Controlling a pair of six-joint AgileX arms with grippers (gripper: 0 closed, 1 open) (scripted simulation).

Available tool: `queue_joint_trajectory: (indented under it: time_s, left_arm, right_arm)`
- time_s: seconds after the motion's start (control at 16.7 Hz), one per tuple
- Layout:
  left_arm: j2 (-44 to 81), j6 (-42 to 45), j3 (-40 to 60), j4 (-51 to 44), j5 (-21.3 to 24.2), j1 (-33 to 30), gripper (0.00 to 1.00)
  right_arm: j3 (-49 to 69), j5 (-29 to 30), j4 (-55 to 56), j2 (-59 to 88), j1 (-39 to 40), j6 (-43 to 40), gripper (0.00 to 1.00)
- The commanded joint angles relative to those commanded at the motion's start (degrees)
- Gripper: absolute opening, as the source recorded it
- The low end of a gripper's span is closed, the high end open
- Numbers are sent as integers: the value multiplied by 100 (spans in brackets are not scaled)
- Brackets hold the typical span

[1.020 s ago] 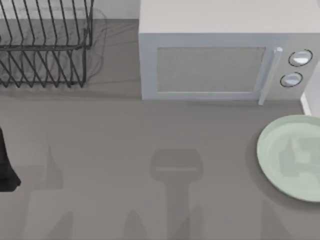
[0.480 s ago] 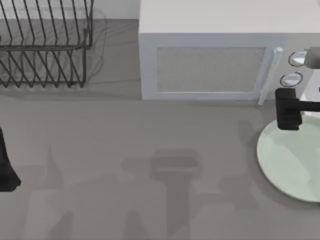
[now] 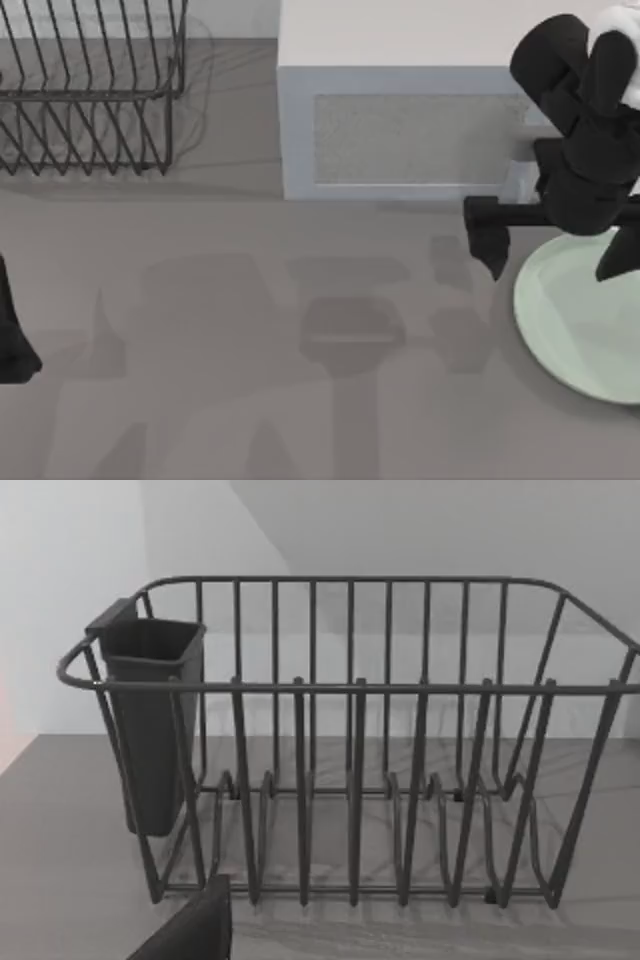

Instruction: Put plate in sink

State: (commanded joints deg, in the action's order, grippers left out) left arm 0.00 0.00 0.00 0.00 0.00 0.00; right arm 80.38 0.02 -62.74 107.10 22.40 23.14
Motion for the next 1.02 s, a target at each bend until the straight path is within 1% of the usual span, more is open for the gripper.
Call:
queue_joint_trajectory:
  time_s: [0.3,0.54,1.02]
  left_arm:
    - [0,0,0,0,0,0,100]
    - [0,0,0,0,0,0,100]
    - [0,0,0,0,0,0,100]
  right_arm:
    - [69,2,-45,79,8,20,100]
    - [-138,-15,103,98,42,-5,100]
    - [-1139,-17,1637,791,93,2,100]
